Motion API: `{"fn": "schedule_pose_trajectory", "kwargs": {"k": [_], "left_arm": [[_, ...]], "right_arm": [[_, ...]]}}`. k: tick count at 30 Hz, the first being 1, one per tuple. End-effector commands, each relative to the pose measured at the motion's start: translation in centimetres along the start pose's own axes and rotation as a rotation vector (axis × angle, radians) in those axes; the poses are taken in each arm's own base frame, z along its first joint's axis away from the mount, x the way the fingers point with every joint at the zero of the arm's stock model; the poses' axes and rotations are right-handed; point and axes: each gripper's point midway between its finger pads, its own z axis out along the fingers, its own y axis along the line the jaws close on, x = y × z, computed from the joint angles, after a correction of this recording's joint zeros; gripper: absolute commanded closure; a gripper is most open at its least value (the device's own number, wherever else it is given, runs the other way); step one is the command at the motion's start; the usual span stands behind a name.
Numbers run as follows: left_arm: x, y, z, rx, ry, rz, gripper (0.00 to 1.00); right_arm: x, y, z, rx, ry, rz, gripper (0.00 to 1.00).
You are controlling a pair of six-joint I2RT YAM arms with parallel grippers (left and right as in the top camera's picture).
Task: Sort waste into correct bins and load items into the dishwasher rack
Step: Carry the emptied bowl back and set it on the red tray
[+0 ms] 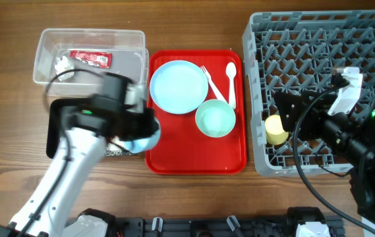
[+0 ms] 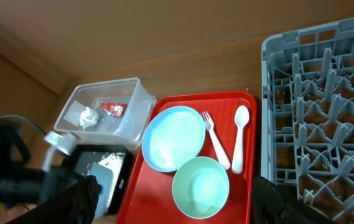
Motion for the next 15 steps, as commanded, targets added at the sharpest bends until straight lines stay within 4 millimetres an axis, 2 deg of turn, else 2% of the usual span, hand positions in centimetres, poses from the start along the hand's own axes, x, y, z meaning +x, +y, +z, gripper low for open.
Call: {"fn": "schedule_pose_trajectory", "kwargs": {"k": [1, 5, 9, 13, 15], "left_arm": [[-0.3, -0.3, 1.9, -0.304, -0.134, 0.124, 0.96], [1.5, -2.8, 6.2, -0.324, -0.084, 0.255, 0.95], [2.4, -3.5, 9.9, -0.332, -0.044, 0.273, 0.94], [2.7, -3.6, 9.6, -0.331, -0.037, 0.261, 0.88], [2.6, -4.4, 9.1, -0.302, -0.035, 0.26, 0.75]], "right_arm": [[-0.3, 0.5, -0.2, -0.02, -0.009, -0.001, 0.2], [-0.3, 0.5, -0.2, -0.02, -0.009, 0.0, 0.2], [-0.3, 0.5, -0.2, -0.02, -0.008, 0.0, 0.2], [-0.2, 0.4, -0.2, -0.019, -0.004, -0.001, 0.2], [-0.2, 0.4, -0.2, -0.018, -0.004, -0.002, 0.2]]}}
